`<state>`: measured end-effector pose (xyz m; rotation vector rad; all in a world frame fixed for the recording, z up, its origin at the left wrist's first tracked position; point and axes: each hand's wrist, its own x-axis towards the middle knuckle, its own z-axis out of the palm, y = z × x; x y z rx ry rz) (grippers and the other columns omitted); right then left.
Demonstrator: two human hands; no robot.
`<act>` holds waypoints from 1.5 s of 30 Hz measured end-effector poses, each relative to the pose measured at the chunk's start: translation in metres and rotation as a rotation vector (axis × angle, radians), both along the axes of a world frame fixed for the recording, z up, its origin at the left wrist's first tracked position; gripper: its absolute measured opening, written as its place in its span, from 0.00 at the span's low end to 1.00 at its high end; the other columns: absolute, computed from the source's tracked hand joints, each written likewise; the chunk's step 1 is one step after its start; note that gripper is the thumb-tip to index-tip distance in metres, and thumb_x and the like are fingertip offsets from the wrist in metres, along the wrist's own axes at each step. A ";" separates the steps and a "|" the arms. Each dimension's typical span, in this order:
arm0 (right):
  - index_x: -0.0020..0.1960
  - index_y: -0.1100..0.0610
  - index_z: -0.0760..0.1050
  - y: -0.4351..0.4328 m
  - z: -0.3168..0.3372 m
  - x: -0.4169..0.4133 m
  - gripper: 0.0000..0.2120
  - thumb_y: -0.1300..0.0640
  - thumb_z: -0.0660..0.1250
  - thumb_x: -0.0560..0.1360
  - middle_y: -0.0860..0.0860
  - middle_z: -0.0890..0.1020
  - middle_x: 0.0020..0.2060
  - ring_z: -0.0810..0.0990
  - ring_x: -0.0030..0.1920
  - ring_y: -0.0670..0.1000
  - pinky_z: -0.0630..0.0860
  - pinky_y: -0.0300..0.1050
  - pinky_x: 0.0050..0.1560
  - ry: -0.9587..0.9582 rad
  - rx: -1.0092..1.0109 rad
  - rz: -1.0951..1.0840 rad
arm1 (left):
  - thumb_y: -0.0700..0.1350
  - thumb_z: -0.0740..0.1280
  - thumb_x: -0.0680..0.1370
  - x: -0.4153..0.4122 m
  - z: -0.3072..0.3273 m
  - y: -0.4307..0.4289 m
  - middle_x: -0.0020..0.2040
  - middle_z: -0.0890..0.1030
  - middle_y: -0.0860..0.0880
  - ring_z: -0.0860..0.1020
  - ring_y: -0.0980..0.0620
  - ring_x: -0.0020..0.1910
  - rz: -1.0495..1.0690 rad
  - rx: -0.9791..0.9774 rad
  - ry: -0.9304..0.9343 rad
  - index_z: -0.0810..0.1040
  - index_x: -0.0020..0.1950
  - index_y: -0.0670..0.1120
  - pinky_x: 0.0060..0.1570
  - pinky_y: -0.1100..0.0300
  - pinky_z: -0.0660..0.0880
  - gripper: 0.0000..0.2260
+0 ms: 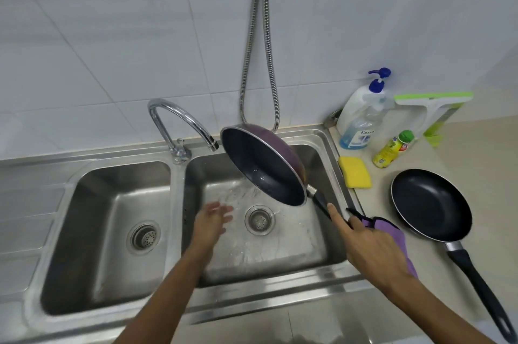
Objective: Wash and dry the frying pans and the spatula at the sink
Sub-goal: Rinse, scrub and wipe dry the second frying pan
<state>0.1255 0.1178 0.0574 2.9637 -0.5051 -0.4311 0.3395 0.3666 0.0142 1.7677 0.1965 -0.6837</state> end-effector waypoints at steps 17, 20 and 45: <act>0.72 0.51 0.60 0.029 -0.007 -0.028 0.24 0.54 0.63 0.78 0.54 0.83 0.52 0.83 0.46 0.52 0.80 0.51 0.44 -0.238 0.938 -0.159 | 0.44 0.68 0.78 -0.163 0.016 -0.159 0.34 0.81 0.47 0.80 0.46 0.36 0.250 -0.035 0.176 0.78 0.39 0.41 0.35 0.57 0.74 0.10; 0.74 0.42 0.63 -0.001 0.000 -0.035 0.29 0.50 0.70 0.76 0.44 0.82 0.58 0.83 0.53 0.43 0.79 0.37 0.47 -0.050 1.220 -0.136 | 0.41 0.66 0.79 -0.168 0.014 -0.157 0.33 0.78 0.46 0.77 0.49 0.32 0.236 -0.039 0.193 0.76 0.38 0.41 0.33 0.58 0.73 0.10; 0.77 0.62 0.64 0.079 -0.012 0.115 0.23 0.54 0.53 0.85 0.57 0.65 0.78 0.65 0.77 0.57 0.63 0.62 0.75 -0.472 0.702 0.266 | 0.47 0.67 0.79 -0.138 0.036 -0.008 0.25 0.72 0.51 0.68 0.52 0.20 -0.348 0.248 -0.082 0.69 0.41 0.46 0.21 0.60 0.65 0.11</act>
